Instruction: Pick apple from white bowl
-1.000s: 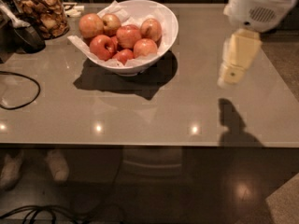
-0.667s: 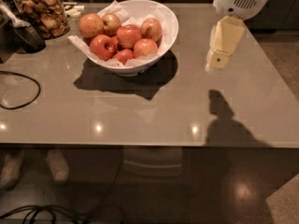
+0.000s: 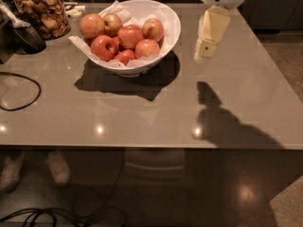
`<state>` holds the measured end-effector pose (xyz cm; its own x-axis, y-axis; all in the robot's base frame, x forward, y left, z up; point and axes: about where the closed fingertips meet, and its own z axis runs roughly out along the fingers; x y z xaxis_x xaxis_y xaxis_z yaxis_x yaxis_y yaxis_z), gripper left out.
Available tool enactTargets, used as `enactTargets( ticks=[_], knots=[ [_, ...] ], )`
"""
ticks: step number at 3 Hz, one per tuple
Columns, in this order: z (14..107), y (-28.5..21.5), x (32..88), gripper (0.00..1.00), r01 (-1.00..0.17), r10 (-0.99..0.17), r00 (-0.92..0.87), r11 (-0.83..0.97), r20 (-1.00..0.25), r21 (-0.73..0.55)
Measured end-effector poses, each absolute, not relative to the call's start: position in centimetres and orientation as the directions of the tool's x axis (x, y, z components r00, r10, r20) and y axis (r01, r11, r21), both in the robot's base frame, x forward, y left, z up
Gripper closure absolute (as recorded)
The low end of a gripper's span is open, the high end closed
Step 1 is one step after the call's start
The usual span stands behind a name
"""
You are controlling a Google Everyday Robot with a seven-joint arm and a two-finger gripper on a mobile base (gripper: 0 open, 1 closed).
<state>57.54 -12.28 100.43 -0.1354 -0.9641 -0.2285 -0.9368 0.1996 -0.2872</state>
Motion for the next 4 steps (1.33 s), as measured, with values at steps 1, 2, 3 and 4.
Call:
enactTargets(
  ticks=[1, 2, 3, 4],
  knots=[
    [101.9, -8.1, 61.3, 0.00, -0.932, -0.947, -0.120, 0.211, -0.298, -0.295],
    [102.1, -7.9, 61.7, 0.00, -0.926, -0.944, -0.114, 0.213, -0.309, -0.311],
    [100.5, -7.2, 62.3, 0.00, -0.942, -0.916, -0.186, 0.269, -0.355, -0.200],
    [99.7, -6.0, 63.1, 0.00, -0.940, -0.878, -0.260, 0.326, -0.402, -0.102]
  ],
)
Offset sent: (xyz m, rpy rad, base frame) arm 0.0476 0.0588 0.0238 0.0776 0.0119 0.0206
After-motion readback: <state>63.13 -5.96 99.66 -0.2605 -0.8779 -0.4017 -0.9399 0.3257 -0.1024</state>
